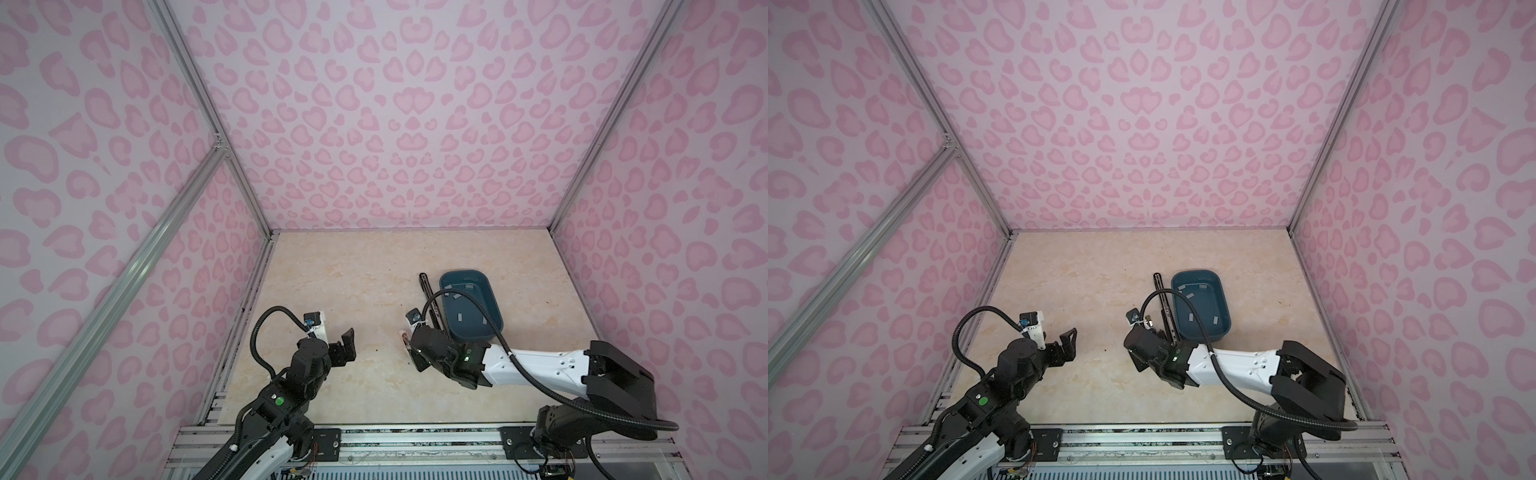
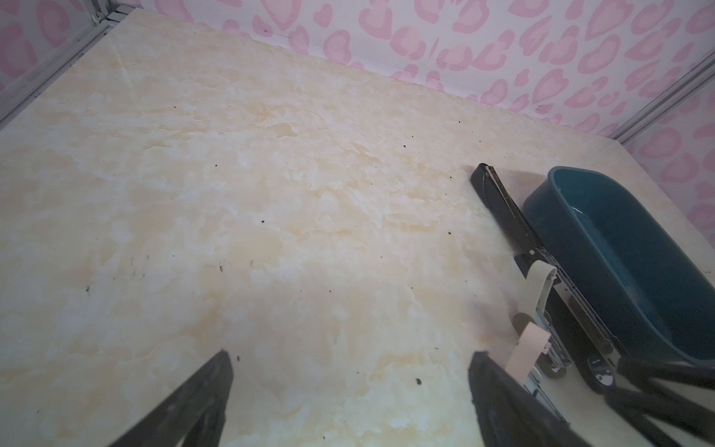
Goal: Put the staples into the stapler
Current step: 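Open the right gripper and move it over the teal tray, then lower the right gripper into the teal tray and grasp a staple strip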
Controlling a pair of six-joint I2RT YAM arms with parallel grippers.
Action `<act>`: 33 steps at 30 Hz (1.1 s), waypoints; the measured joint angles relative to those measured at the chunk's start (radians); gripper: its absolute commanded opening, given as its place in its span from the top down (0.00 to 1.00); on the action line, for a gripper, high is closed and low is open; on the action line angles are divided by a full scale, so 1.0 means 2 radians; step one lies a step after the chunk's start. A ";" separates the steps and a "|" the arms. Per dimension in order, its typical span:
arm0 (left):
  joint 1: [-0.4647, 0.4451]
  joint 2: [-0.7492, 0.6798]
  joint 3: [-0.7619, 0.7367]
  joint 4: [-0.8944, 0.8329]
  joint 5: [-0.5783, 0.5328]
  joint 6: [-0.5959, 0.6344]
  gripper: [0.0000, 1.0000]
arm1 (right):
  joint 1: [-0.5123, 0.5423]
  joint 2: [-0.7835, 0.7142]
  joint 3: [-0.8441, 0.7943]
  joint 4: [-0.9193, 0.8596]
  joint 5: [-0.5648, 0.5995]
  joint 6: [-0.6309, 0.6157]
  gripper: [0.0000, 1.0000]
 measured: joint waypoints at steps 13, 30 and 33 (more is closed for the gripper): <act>0.000 0.025 0.001 0.006 0.010 0.010 0.04 | -0.229 -0.027 0.043 -0.069 -0.001 0.002 0.59; 0.000 0.177 0.054 0.054 0.035 0.056 0.04 | -0.312 0.207 0.230 -0.165 -0.082 0.042 0.48; 0.000 0.185 0.055 0.054 0.043 0.061 0.04 | -0.311 0.241 0.257 -0.182 -0.065 0.047 0.46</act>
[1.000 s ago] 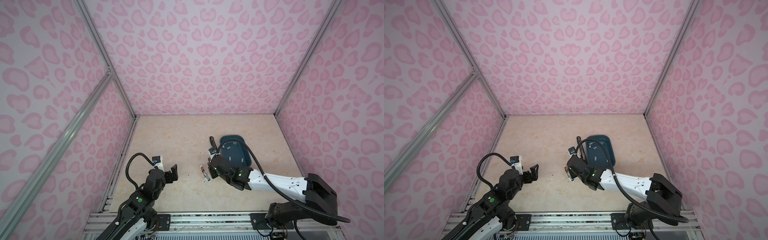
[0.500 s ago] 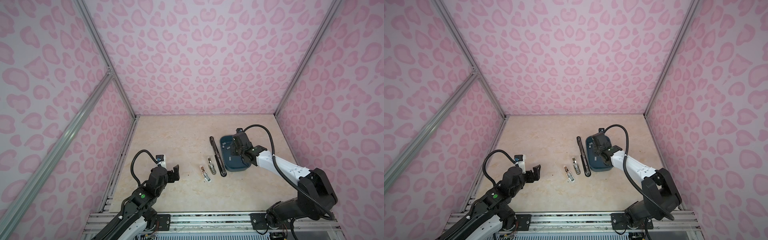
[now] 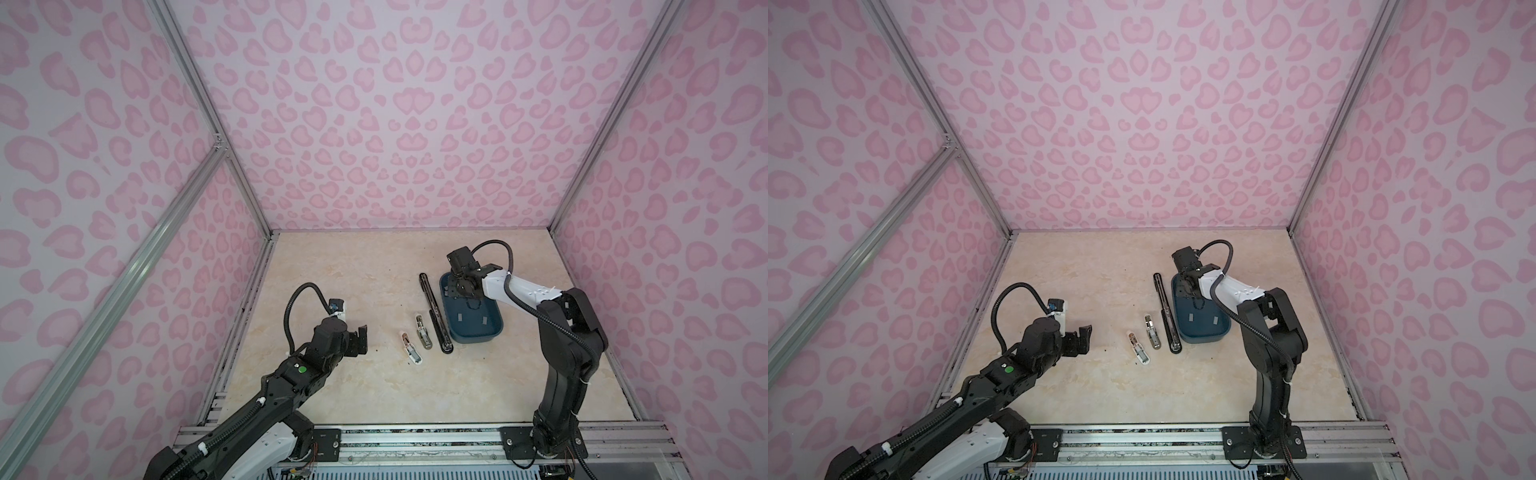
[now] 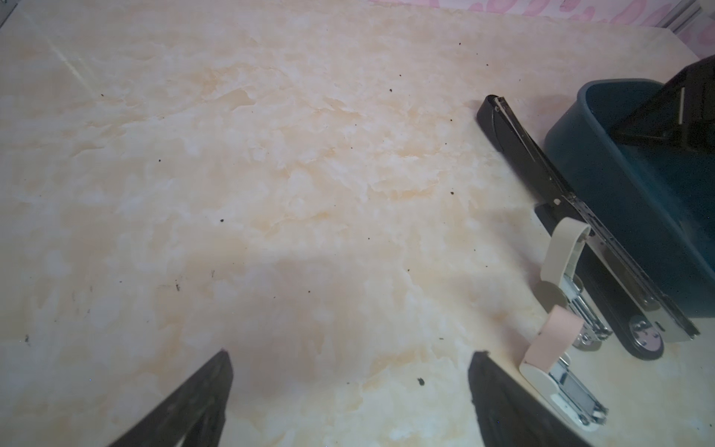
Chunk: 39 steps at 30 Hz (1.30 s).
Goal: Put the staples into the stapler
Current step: 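Lower the right gripper into the teal tray and grasp a staple strip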
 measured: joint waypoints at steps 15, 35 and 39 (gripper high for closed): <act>0.000 -0.007 -0.001 0.011 0.004 0.002 0.04 | 0.000 0.059 0.030 -0.024 0.036 0.011 0.46; 0.000 -0.001 -0.001 0.011 0.004 0.002 0.04 | 0.002 0.033 -0.021 0.010 0.034 0.012 0.62; 0.000 -0.001 -0.001 0.011 0.004 0.002 0.04 | -0.001 0.036 -0.020 0.019 0.026 0.011 0.68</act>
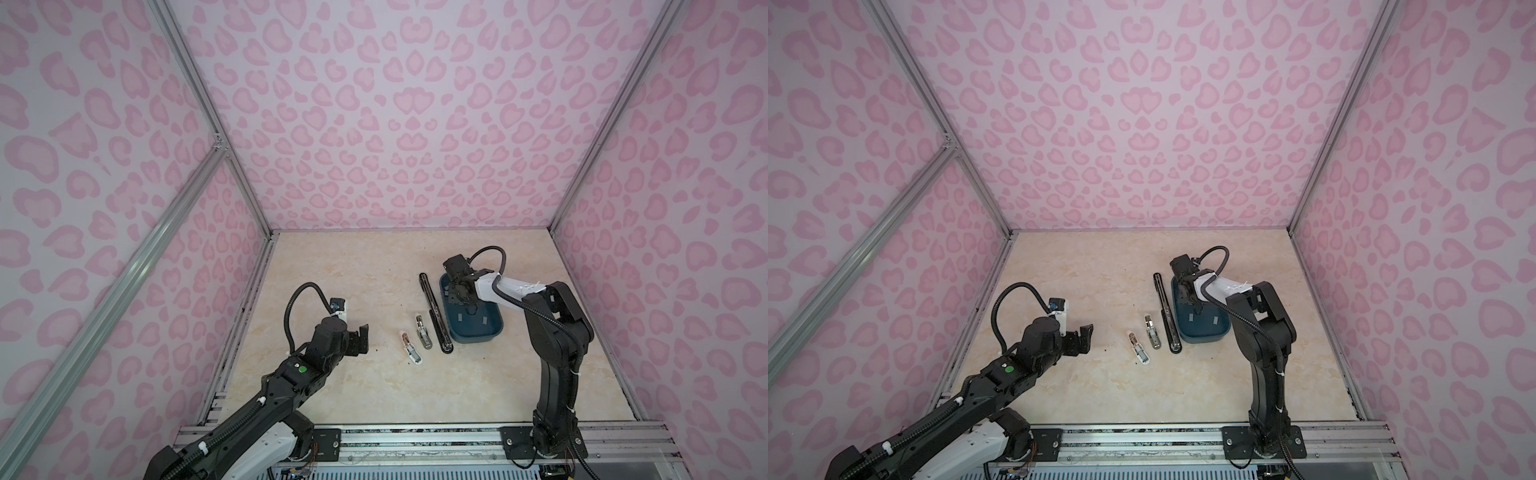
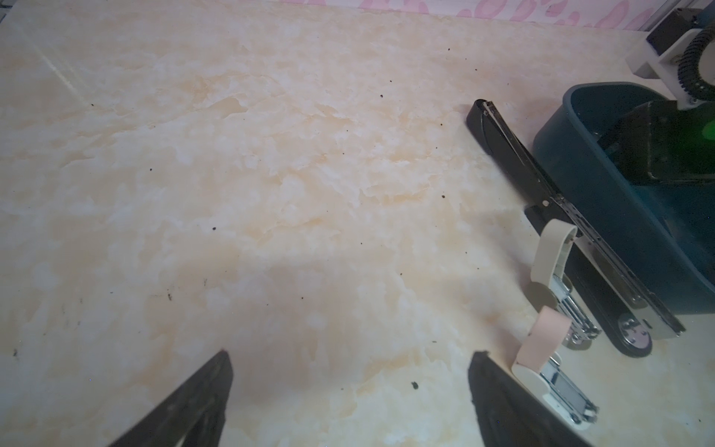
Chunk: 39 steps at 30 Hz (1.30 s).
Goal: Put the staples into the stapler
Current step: 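Lower the right gripper into the teal tray and grasp a staple strip, then carry the staple strip to the beige stapler with the right gripper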
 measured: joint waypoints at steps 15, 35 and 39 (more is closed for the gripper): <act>0.000 0.002 0.000 0.000 0.000 0.000 0.04 | -0.004 0.003 -0.005 0.028 -0.016 0.000 0.82; 0.000 -0.010 0.000 0.000 0.000 -0.004 0.04 | 0.011 -0.113 -0.071 0.009 -0.021 0.002 0.85; 0.000 -0.013 0.000 0.000 0.000 -0.004 0.04 | 0.038 -0.184 -0.115 0.017 -0.016 -0.008 0.85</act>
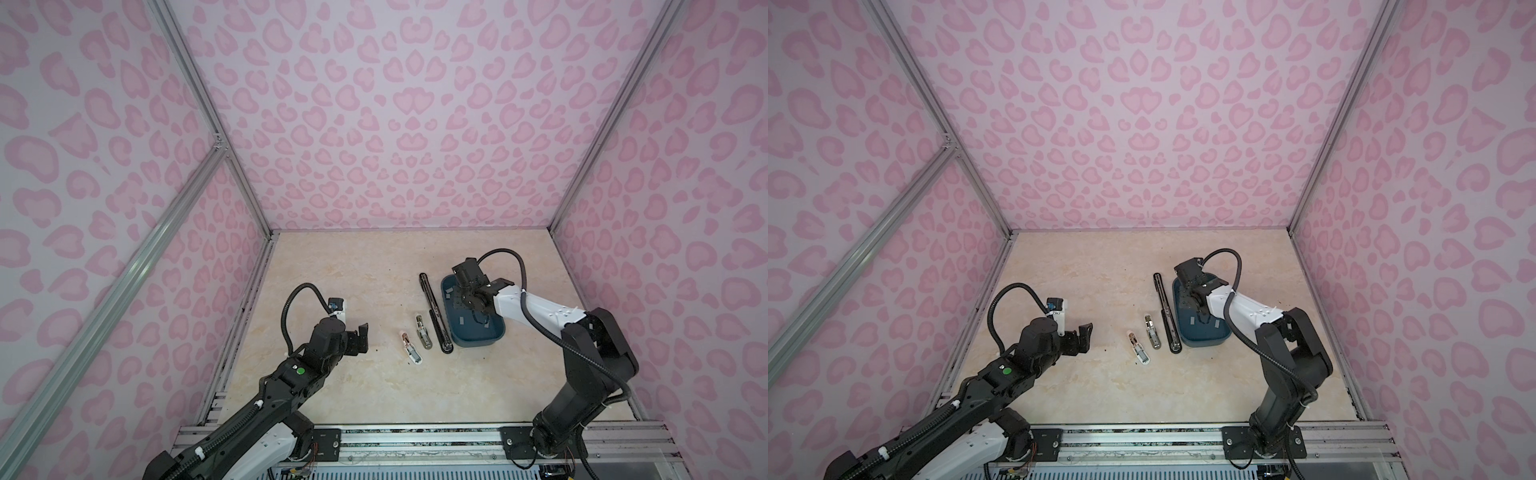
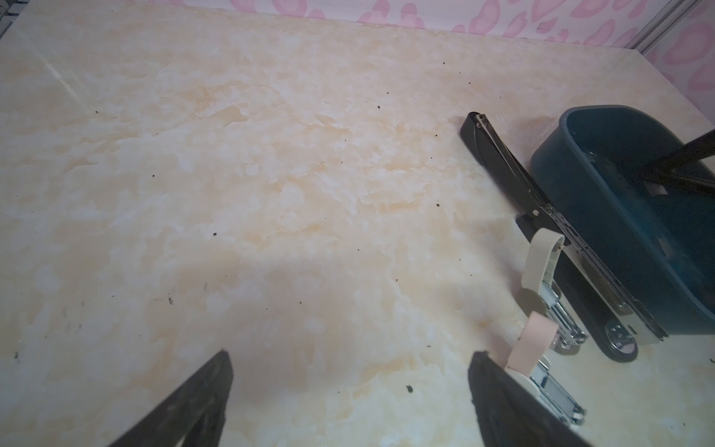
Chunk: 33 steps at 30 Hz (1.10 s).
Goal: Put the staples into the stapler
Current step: 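Carry the staple strip to the beige stapler with the right gripper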
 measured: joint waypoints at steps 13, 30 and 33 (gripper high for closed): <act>0.000 -0.014 -0.006 -0.001 0.038 -0.007 0.03 | 0.195 -0.160 -0.175 0.113 0.029 -0.071 0.85; 0.000 -0.012 -0.018 0.019 0.151 0.019 0.00 | 0.209 -0.081 -0.172 0.214 -0.006 -0.055 0.86; 0.000 -0.001 -0.016 0.022 0.159 0.022 0.00 | 0.209 -0.069 -0.172 0.216 -0.007 -0.051 0.86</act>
